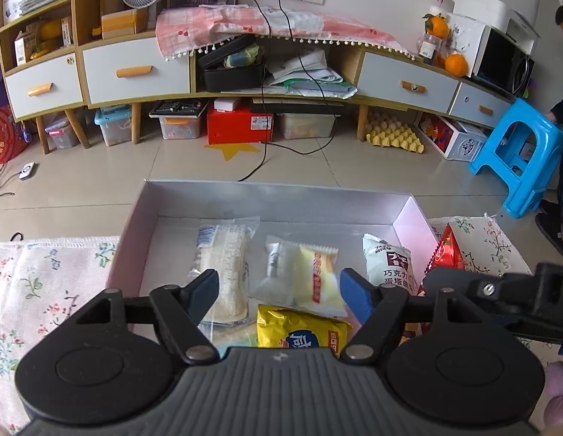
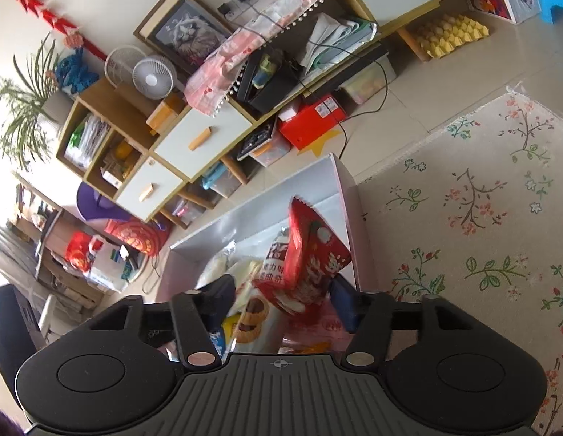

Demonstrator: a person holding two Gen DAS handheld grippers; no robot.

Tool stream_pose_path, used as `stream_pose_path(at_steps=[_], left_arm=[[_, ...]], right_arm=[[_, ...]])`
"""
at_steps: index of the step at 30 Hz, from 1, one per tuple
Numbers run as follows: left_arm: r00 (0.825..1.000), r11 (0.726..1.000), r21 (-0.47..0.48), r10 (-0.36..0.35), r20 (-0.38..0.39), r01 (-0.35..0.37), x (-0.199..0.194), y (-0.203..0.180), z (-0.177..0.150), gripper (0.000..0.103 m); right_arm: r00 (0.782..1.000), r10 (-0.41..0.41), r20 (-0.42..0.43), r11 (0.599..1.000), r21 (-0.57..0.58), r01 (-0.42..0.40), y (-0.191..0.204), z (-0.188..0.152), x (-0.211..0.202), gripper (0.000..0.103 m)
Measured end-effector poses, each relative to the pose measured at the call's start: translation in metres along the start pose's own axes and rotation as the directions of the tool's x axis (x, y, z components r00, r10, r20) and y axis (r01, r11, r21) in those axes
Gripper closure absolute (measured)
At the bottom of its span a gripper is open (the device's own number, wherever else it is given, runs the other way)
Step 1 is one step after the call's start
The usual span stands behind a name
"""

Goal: Organize snacks
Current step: 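Carry both packs into the pink box and open both grippers, then move both tools back over the remaining snacks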

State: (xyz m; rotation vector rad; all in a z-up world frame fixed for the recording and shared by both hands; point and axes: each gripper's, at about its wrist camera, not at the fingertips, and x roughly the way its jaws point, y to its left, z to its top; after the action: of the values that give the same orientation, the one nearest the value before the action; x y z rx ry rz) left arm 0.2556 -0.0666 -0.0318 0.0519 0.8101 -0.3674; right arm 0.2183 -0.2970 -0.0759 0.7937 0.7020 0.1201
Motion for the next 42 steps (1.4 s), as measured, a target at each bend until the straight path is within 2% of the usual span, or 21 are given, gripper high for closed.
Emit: stream_pose_path(at_steps=[8, 16, 21, 26, 34, 42], left_arm=[[1.0, 1.0, 0.003, 0.023, -0.002, -0.023, -0.011, 0.0, -0.002, 0.017], [0.999, 0.999, 0.001, 0.037, -0.024, -0.037, -0.038, -0.004, -0.007, 0.008], [0.998, 0.998, 0.011, 0.063, -0.028, -0.063, -0.061, -0.008, -0.013, 0.001], [0.995, 0.996, 0.008, 0.086, -0.056, -0.086, -0.08, -0.009, -0.023, 0.0], [0.992, 0.994, -0.056, 0.091, -0.089, -0.096, -0.111, -0.001, -0.045, 0.0], [0.984, 0.986, -0.095, 0.127, -0.122, -0.139, -0.14, 0.001, -0.071, 0.0]], right_arm=[[1.0, 0.025, 0.017, 1.0, 0.014, -0.025, 0.003, 0.006, -0.01, 0.02], [1.0, 0.013, 0.021, 1.0, 0.007, -0.013, 0.015, 0.004, -0.036, 0.017], [1.0, -0.023, 0.006, 1.0, -0.015, 0.023, 0.028, 0.001, -0.057, 0.016], [0.999, -0.054, -0.008, 0.996, -0.071, 0.053, 0.043, -0.01, -0.079, 0.012], [0.994, -0.102, -0.051, 0.986, -0.137, 0.094, 0.056, -0.034, -0.106, 0.011], [0.984, -0.157, -0.083, 0.972, -0.189, 0.139, 0.064, -0.058, -0.128, 0.011]])
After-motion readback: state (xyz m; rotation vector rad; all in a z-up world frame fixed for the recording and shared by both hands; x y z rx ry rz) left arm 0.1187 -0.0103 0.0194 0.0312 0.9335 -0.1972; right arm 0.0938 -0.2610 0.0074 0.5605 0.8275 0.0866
